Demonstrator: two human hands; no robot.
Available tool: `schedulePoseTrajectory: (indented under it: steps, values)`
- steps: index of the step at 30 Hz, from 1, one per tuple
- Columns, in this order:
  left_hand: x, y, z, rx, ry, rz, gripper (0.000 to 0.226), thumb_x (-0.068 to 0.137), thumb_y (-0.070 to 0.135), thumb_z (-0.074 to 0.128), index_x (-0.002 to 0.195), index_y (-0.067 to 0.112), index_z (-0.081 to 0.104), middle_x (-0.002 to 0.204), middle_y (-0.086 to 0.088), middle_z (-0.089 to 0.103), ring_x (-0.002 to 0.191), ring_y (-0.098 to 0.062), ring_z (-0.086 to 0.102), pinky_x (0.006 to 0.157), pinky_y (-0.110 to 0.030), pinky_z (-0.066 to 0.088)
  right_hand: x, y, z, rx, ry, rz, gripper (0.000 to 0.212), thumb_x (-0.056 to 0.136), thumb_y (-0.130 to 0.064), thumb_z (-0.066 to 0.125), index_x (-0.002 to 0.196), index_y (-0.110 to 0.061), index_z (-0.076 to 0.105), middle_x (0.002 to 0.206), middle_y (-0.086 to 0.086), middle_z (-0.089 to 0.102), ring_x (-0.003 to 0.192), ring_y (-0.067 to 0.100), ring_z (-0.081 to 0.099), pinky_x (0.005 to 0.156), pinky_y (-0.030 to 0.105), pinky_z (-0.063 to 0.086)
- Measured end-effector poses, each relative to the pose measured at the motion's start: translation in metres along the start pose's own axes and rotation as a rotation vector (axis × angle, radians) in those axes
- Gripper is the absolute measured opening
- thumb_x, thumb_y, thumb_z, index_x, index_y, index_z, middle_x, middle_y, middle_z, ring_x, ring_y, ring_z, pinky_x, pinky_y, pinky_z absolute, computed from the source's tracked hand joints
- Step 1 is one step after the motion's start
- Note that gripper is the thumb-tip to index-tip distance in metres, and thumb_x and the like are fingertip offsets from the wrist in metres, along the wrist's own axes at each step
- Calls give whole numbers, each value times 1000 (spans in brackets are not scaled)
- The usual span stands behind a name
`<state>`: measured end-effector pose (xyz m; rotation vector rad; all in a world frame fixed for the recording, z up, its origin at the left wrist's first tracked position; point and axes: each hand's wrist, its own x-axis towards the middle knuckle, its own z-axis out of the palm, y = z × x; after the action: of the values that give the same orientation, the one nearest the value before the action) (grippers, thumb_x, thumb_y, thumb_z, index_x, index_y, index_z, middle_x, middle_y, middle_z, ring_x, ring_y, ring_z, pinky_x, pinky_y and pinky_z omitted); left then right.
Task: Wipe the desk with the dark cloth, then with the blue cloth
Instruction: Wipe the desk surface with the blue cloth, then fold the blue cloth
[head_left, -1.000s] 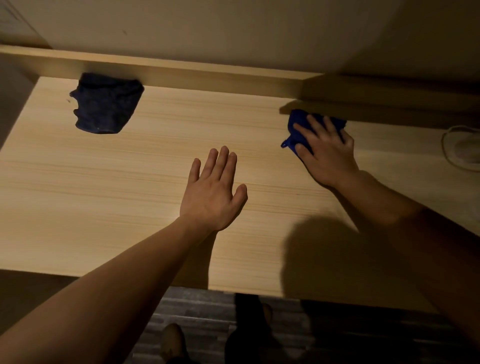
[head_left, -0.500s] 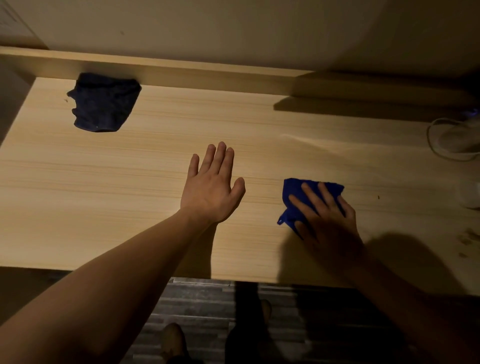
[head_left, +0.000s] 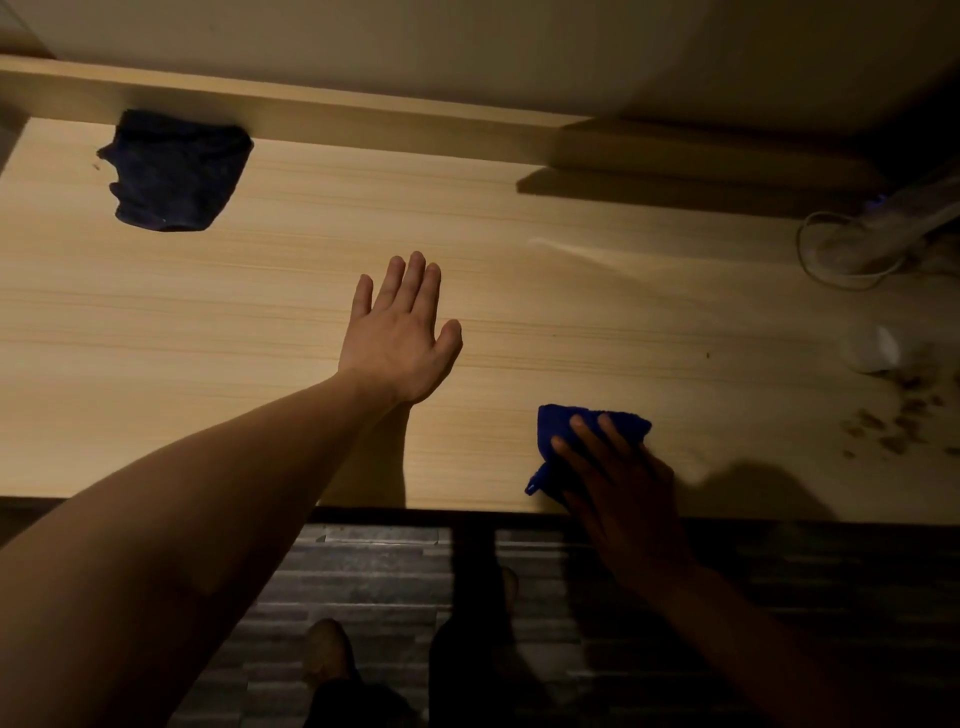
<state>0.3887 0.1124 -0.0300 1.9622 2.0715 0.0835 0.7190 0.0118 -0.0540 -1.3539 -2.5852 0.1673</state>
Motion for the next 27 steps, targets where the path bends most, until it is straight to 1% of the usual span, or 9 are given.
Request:
schedulePoseTrajectory:
  steps: [4,8,12,15,17,20,22,25,27]
  values:
    - [6,-2,-11,10,-123,-14,82,107,65,20,170,20,-8,177,-6,-16,162,-24,-20,129,-54,-11,-12,-10,-5,119,-42,49,60,87,-22,74,143,-22,53,150,6,56,146,29,40,109,56,39]
    - [-10,23,-48,-130,-258,-9,81,107,64,39,169,16,17,178,-13,0,164,-32,-2,130,-55,0,12,-31,-45,334,-71,198,45,96,-30,59,136,-11,64,135,11,68,125,33,63,98,40,44]
    - [-79,70,-77,-1114,-435,-244,62,103,63,54,132,11,71,150,-17,61,132,-33,59,114,-48,40,64,-69,-102,373,67,75,44,99,-42,48,138,-21,51,141,7,63,133,21,48,95,29,32]
    - [-116,82,-107,-1983,-415,-443,68,98,65,59,132,8,75,136,-18,68,118,-32,63,105,-47,43,110,-102,-135,303,85,-63,43,99,-44,47,132,-18,53,146,8,60,141,26,45,100,38,37]
    - [-131,80,-131,-2323,-341,-494,65,99,54,60,138,4,69,143,-20,64,128,-31,63,112,-43,45,136,-122,-151,213,32,-164,49,101,-49,43,133,-16,60,153,6,55,148,29,41,102,47,43]
    - [-144,66,-162,-2382,-203,-468,53,106,30,55,150,0,56,151,-24,57,145,-35,51,123,-45,35,163,-147,-167,264,-143,-283,58,103,-57,40,151,-24,44,171,-3,24,161,18,4,117,44,23]
    - [-150,46,-173,-2379,-118,-480,48,105,23,55,147,-1,60,149,-25,59,140,-37,56,121,-47,38,176,-161,-177,431,-162,-315,62,103,-54,43,158,-27,34,174,-10,14,160,8,-4,119,35,14]
    - [-158,6,-193,-2379,-26,-468,41,103,22,56,130,-2,73,141,-27,64,120,-40,70,115,-51,43,196,-185,-177,635,-18,-119,68,99,-59,40,158,-25,35,168,-11,27,154,4,20,118,28,19]
    - [-164,-23,-207,-2377,20,-450,44,104,23,54,137,-4,67,143,-28,63,120,-41,70,114,-52,43,215,-208,-169,781,-83,137,80,92,-75,44,145,-16,52,151,-2,50,139,13,46,110,32,36]
